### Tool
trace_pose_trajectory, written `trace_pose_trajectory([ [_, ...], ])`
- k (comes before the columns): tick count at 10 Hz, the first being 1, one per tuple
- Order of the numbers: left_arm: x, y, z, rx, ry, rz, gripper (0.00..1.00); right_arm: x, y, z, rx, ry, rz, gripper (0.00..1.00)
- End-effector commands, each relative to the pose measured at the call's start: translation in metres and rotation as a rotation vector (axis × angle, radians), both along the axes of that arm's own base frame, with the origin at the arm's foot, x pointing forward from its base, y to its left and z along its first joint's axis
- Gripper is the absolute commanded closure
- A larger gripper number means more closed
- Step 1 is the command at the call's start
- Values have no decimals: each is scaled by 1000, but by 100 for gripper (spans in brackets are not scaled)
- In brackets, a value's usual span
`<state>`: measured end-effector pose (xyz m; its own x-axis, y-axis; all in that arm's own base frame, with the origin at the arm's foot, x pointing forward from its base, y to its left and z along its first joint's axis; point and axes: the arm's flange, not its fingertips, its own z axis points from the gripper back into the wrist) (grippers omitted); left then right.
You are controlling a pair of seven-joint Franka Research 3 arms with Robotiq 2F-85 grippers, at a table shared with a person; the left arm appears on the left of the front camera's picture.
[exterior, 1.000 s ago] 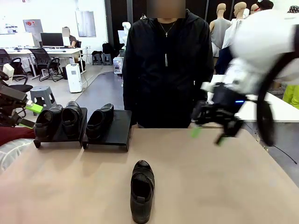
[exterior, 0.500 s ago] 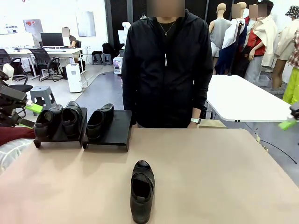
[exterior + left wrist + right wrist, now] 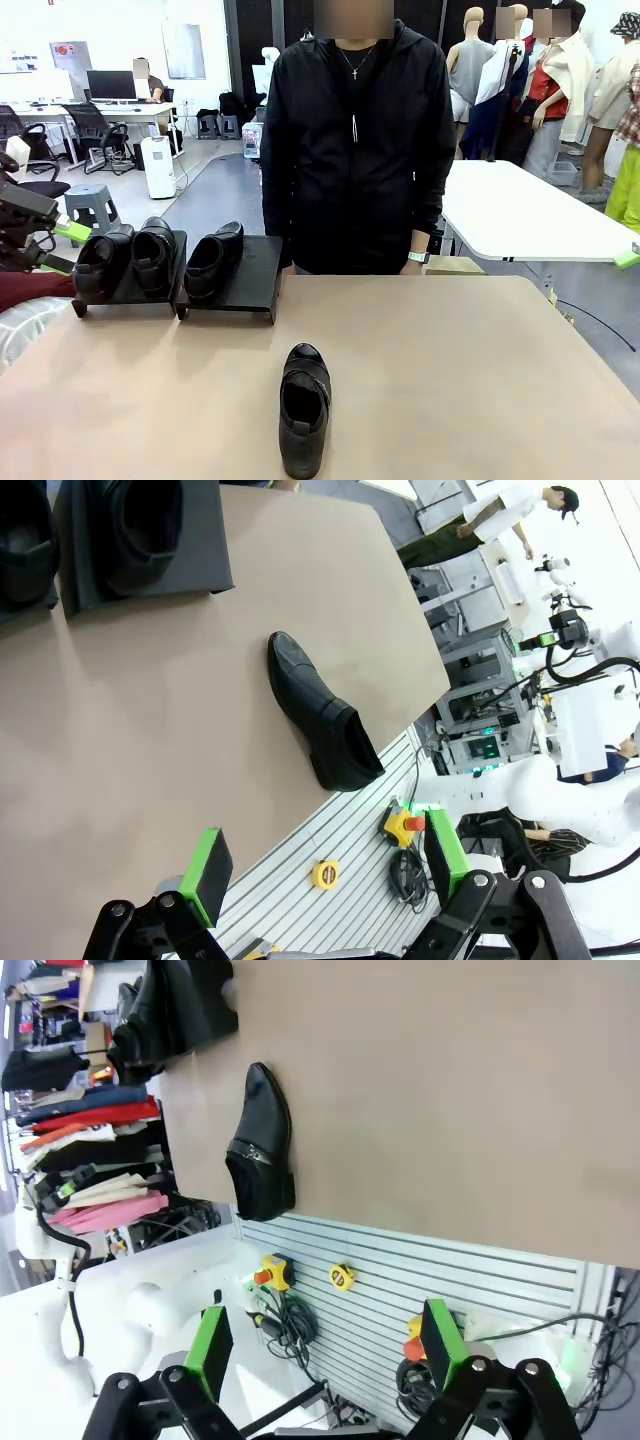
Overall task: Organize the shoes by placing them on the stand.
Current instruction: Pick up one Shoe and place it in the middle of the table, then place the Shoe from the middle of the table onto the Shoes Stand.
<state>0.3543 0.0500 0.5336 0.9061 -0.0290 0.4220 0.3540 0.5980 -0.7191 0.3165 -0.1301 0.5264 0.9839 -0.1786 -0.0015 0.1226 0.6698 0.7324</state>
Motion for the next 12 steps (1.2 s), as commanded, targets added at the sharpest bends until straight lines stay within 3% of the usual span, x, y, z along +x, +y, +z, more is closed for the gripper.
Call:
trace_pose_trajectory([
  [1, -1, 2, 0, 3, -8, -13, 0, -4, 1, 3, -21, -4, 20, 0],
  [8, 0, 0, 0, 0, 0, 0, 0, -4, 1, 3, -21, -4, 20, 0],
  [9, 0, -33, 36, 49, 20, 46, 0, -4, 1, 3, -21, -4, 20, 0],
  [10, 7, -110, 40, 205, 102, 102, 0, -4, 1, 3, -21, -4, 20, 0],
  [12, 10, -212, 15, 442, 165, 76, 0, -4, 1, 3, -21, -4, 20, 0],
])
